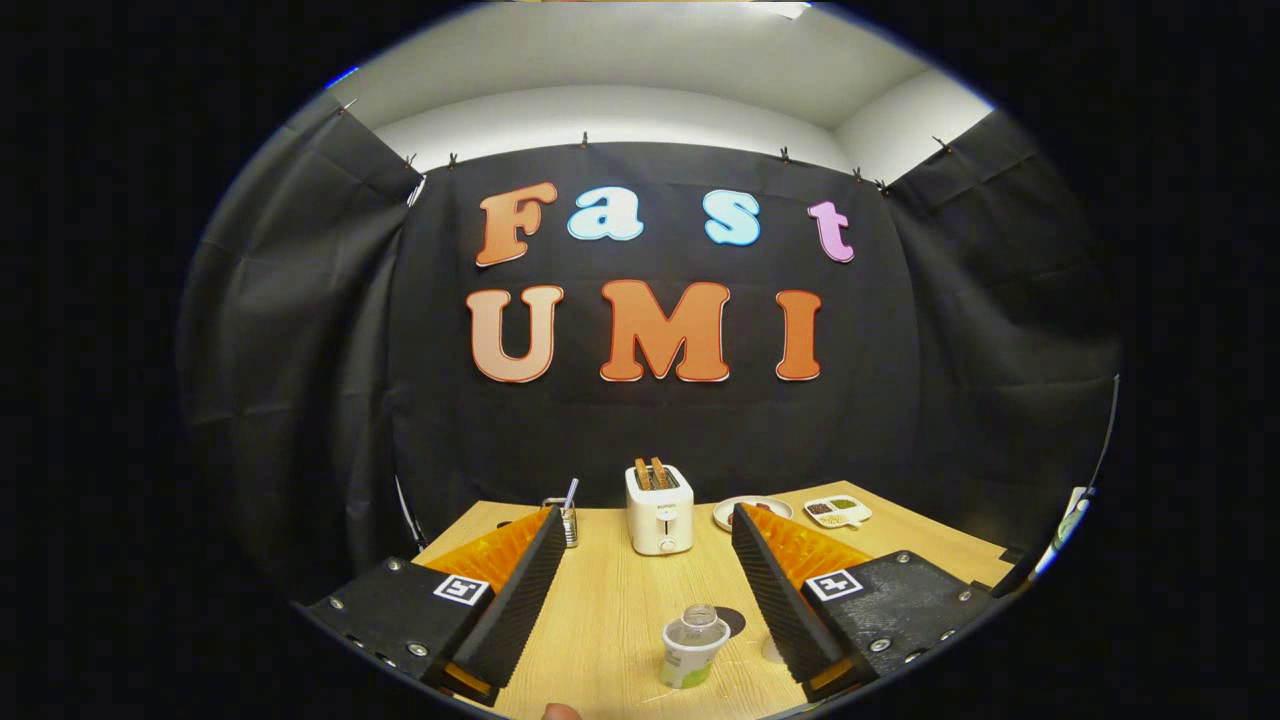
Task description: Take the bottle from table, then pour the juice into the cup, finally place the bottle on the coaster
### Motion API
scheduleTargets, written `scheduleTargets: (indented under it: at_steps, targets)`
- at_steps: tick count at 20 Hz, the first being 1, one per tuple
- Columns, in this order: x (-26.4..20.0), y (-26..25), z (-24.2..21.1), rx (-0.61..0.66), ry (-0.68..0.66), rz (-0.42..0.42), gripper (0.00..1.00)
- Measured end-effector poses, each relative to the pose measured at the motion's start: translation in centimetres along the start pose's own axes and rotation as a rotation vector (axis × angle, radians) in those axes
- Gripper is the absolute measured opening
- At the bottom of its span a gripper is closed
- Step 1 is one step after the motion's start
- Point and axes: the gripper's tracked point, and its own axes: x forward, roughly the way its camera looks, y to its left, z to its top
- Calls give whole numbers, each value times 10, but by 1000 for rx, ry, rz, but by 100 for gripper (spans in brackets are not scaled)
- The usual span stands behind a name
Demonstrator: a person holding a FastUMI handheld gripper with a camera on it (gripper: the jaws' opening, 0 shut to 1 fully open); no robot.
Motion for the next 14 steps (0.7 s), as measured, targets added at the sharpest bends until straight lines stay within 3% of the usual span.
scheduleTargets:
  at_steps: [14]
  targets:
    - [41,-22,-102,-31,164,-30,99]
